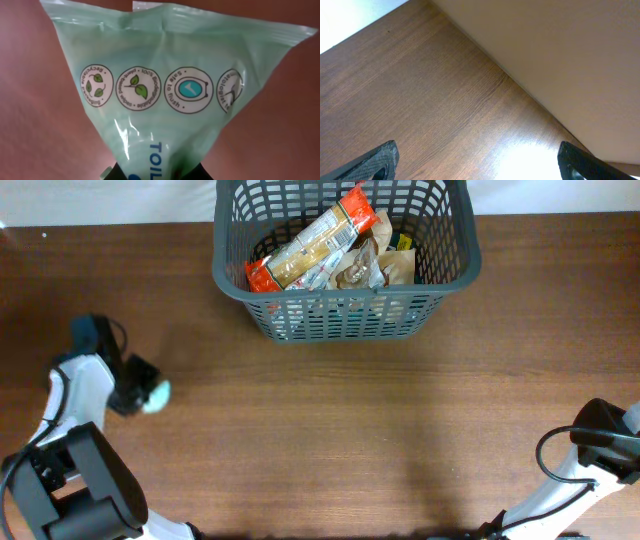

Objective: Pack container
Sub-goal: 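Lift the wipes packet and carry it right over the basket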

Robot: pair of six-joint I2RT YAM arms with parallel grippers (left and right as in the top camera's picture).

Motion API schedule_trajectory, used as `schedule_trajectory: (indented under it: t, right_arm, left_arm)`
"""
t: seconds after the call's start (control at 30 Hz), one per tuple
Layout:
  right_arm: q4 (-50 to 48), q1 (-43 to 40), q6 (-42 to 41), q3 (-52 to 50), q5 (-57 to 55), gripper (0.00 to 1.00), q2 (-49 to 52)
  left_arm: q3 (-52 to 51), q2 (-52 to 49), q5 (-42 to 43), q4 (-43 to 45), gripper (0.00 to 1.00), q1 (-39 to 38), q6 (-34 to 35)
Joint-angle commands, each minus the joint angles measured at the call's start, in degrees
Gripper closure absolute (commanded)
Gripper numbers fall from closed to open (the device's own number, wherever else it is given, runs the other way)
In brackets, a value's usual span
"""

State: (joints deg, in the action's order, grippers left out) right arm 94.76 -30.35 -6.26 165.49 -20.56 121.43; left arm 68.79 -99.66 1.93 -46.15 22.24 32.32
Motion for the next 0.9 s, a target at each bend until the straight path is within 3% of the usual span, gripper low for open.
schedule_trajectory:
  t: [0.0, 0.1, 0.23, 0.47, 0.57, 0.87]
  right_arm:
    - [0.0, -0.1, -0.2, 0.8, -0.7, 0.01, -1.8]
    - [0.0, -0.1, -0.2, 0.8, -0.7, 0.01, -1.8]
    - [0.0, -0.1, -0.2, 0.8, -0.7, 0.01, -1.8]
    - [0.0, -0.1, -0.2, 0.8, -0.7, 0.01, -1.8]
    - [0.0, -0.1, -0.2, 0.8, -0.7, 0.01, -1.8]
    - [0.0, -0.1, -0.2, 0.8, -0.7, 0.01, -1.8]
  left_arm:
    - [10.2, 2.8, 1.3, -1.1, 0.98, -2.0, -2.3]
    - [20.8, 3.0, 1.4, -3.8, 0.98, -4.7, -6.1]
    - [34.9, 3.0, 3.2, -5.9, 0.98, -11.1, -16.3]
    - [50.3, 2.9, -1.4, -1.3, 0.98, -27.1, -34.4]
    - [51.5, 2.9, -7.1, 4.8, 0.98, -33.0, -37.2]
    - [51.4, -3.5, -7.3, 16.9, 0.98, -39.5, -38.6]
